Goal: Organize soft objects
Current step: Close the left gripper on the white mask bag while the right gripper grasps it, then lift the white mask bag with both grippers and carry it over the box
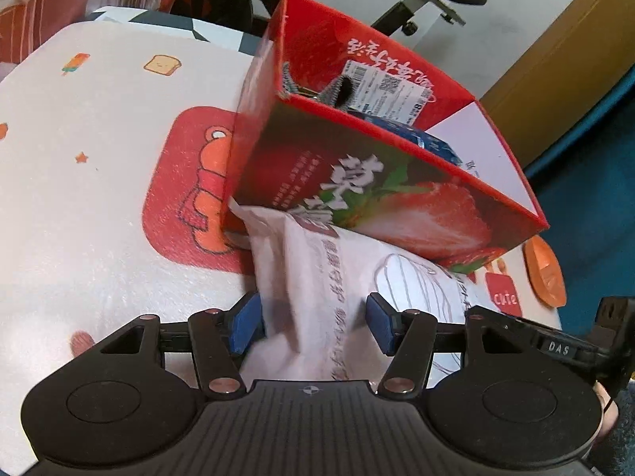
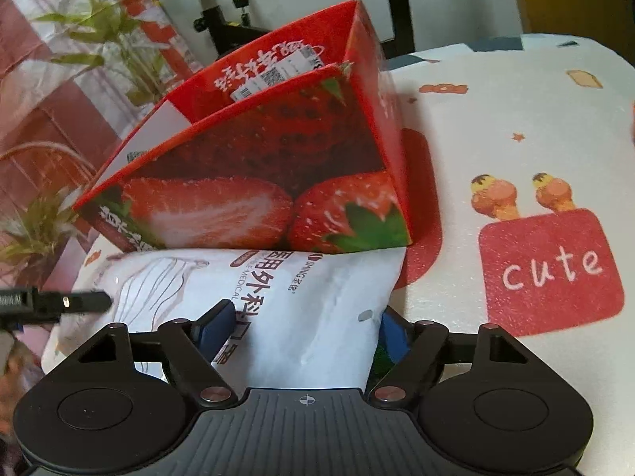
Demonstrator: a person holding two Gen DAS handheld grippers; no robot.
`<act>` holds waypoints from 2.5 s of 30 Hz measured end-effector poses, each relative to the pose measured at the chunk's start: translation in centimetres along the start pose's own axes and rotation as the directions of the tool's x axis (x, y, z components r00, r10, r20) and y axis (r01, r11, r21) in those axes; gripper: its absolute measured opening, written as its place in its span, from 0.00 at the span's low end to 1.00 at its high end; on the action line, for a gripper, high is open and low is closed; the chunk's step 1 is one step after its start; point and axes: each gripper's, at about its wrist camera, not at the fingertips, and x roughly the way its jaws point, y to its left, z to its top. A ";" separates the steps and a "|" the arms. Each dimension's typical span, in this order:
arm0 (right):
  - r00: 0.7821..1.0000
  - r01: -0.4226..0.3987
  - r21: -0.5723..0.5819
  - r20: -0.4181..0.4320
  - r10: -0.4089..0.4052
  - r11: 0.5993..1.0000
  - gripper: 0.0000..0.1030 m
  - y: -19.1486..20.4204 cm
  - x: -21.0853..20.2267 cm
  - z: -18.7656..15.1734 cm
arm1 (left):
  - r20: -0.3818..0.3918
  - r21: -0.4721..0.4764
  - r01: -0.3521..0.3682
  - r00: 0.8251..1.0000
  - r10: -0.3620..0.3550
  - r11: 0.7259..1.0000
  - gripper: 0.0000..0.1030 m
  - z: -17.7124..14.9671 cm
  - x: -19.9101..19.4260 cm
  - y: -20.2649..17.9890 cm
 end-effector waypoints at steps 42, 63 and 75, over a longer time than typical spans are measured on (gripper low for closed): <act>0.981 0.066 -0.365 0.196 0.008 0.929 0.26 7.6 -8.6 2.2 | 0.168 0.152 -0.015 0.986 -0.011 0.988 0.43 0.7 -6.5 -2.1; 0.899 0.313 -0.622 0.438 -0.012 0.718 0.25 12.9 -9.2 13.7 | 0.406 0.214 -0.053 0.913 -0.040 0.975 0.43 9.7 -9.6 -7.0; 0.908 0.374 -0.659 0.403 -0.113 0.652 0.23 8.4 1.5 20.0 | 0.391 0.220 -0.150 0.919 0.054 0.964 0.42 17.0 -1.1 -6.8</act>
